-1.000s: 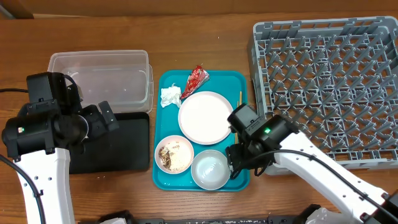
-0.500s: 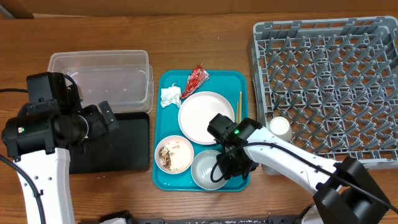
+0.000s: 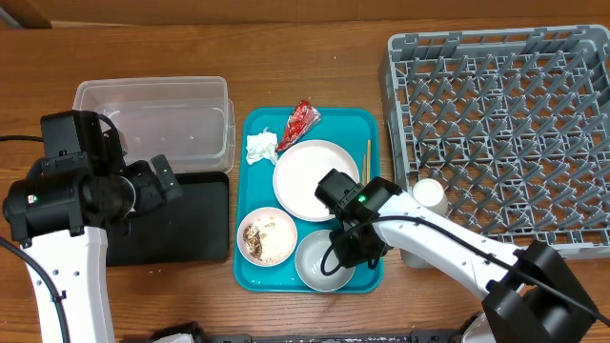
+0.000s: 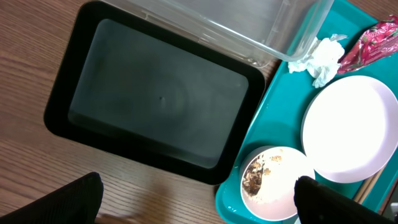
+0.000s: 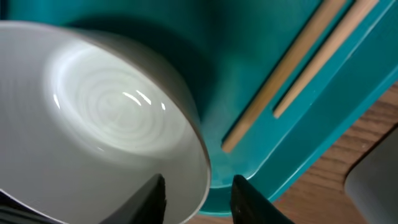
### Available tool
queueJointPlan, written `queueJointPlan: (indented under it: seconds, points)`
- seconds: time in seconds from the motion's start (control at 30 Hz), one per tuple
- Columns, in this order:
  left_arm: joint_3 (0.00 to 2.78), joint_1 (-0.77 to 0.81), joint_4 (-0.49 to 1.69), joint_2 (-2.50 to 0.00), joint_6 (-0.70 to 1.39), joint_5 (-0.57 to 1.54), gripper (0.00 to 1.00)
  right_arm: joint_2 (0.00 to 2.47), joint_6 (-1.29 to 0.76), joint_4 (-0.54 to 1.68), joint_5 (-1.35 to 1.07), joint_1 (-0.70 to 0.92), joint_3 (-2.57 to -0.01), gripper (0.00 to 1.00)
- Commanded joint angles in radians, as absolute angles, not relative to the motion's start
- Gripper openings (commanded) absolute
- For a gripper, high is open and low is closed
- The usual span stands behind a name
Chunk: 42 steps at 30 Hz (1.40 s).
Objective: Sort waste into correct bins and load items into the dishwasher
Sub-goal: 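Lift the white bowl with the right gripper and carry it to the rack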
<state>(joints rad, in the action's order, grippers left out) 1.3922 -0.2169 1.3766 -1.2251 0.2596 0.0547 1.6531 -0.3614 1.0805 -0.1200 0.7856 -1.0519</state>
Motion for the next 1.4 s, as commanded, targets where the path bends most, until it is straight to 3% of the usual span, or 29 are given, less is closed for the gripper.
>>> queueJointPlan:
  seconds: [0.0, 0.1, 0.27, 0.7, 0.87, 1.37]
  points:
    - [1.405, -0.222, 1.376, -1.226, 0.273, 0.044, 1.00, 1.644, -0.358, 1.073, -0.098, 0.778, -1.073, 0.38]
    - [1.405, -0.222, 1.376, -1.226, 0.273, 0.044, 1.00, 1.645, -0.320, 1.063, -0.103, 0.778, -1.071, 0.36]
    - [1.405, -0.222, 1.376, -1.226, 0.273, 0.044, 1.00, 1.646, -0.279, 1.043, -0.106, 0.778, -1.050, 0.26]
    - [1.405, -0.222, 1.376, -1.226, 0.273, 0.044, 1.00, 1.685, -0.253, 1.037, -0.106, 0.778, -1.036, 0.25]
    - [1.405, -0.222, 1.376, -1.226, 0.273, 0.044, 1.00, 1.707, -0.254, 1.038, -0.097, 0.778, -1.037, 0.04]
    - [1.405, -0.222, 1.376, -1.226, 0.273, 0.044, 1.00, 1.525, -0.357, 1.245, 0.151, 0.776, -1.257, 0.04]
